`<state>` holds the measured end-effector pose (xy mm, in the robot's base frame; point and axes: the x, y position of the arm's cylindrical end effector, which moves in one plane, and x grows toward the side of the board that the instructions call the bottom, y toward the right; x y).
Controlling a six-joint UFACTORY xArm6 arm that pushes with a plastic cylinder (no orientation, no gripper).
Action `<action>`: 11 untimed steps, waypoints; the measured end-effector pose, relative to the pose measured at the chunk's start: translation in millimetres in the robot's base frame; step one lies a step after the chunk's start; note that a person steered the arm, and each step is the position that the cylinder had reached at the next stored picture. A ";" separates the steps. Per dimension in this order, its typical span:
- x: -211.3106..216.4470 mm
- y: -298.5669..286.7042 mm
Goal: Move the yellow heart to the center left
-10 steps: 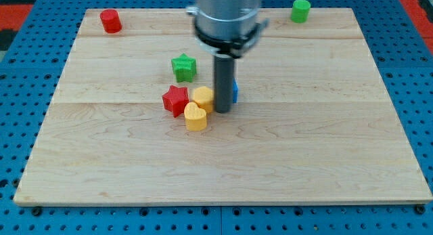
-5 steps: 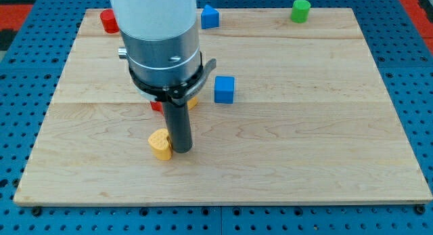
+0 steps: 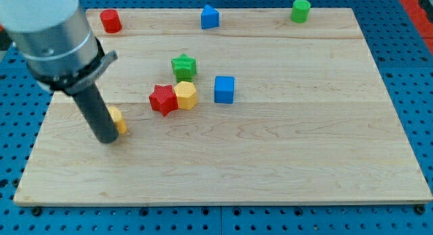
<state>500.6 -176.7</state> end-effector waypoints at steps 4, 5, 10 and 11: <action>-85.7 45.4; -95.6 60.7; -182.2 4.8; -178.7 -9.5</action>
